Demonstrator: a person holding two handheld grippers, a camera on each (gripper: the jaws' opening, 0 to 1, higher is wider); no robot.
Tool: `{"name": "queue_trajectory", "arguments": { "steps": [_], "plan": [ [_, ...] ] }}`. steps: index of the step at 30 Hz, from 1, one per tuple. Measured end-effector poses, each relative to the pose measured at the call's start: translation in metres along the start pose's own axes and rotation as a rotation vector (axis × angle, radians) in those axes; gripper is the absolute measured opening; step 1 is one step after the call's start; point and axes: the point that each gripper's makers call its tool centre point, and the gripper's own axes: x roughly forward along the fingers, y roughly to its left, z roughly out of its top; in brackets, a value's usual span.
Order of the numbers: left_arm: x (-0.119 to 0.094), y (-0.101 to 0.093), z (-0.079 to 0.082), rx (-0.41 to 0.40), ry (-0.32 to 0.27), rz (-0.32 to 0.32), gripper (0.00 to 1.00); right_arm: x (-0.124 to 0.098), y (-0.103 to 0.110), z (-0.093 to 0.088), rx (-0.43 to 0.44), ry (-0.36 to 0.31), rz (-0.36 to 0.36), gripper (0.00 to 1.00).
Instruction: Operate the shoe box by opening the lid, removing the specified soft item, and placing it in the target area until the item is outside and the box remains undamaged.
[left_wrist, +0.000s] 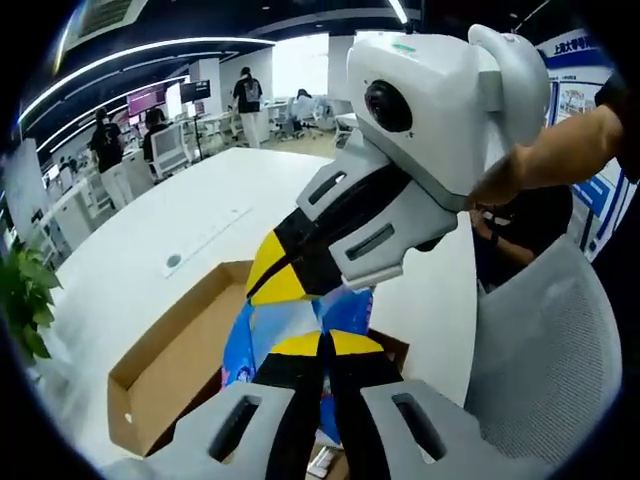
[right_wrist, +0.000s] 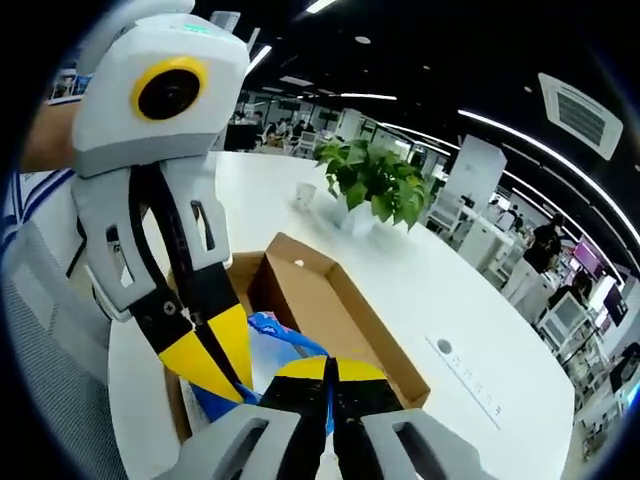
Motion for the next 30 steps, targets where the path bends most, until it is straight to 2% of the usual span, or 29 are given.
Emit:
{"name": "queue_trajectory", "arguments": {
  "steps": [5, 11, 20, 30],
  "plan": [
    [0.002, -0.008, 0.014, 0.006, -0.027, -0.014, 0.00, -0.014, -0.008, 0.001, 0.016, -0.013, -0.021, 0.00],
    [0.012, -0.022, 0.030, 0.026, -0.040, -0.040, 0.00, -0.033, -0.018, -0.008, 0.039, -0.015, -0.048, 0.00],
    [0.039, -0.051, 0.059, 0.085, -0.040, -0.105, 0.00, -0.064, -0.037, -0.032, 0.086, -0.005, -0.098, 0.00],
    [0.069, -0.074, 0.086, 0.118, -0.049, -0.164, 0.00, -0.101, -0.065, -0.062, 0.137, 0.010, -0.153, 0.00]
  ]
}}
